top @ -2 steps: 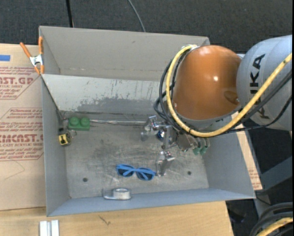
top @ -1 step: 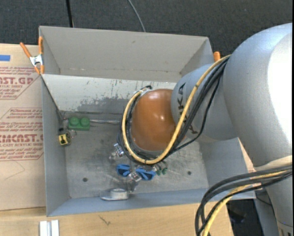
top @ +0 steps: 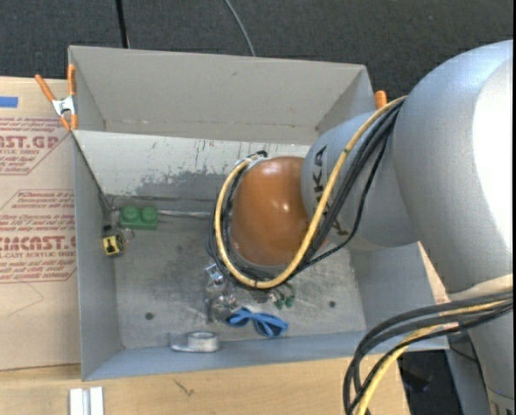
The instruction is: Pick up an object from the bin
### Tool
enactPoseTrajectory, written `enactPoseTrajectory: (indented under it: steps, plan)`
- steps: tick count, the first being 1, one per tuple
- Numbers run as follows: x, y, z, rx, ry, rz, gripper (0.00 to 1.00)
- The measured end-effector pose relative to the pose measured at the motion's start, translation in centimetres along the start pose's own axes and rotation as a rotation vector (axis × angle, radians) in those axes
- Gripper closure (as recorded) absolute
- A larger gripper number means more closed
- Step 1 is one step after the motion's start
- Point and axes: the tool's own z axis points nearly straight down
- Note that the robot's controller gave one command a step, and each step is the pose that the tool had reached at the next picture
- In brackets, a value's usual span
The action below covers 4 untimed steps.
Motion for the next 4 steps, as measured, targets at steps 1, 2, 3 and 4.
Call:
enactPoseTrajectory:
  steps: [1, 2, 3, 4]
  plan:
    - [1.7, -2.9, -10.2, 0.003, -0.007, -0.004, 1.00]
    - [1.8, -2.7, -9.8, 0.000, 0.000, -0.006, 0.00]
    - [3.5, -5.1, 0.4, 0.005, -0.020, -0.035, 0.00]
    - [3.7, -5.0, 0.2, 0.003, -0.011, -0.036, 1.00]
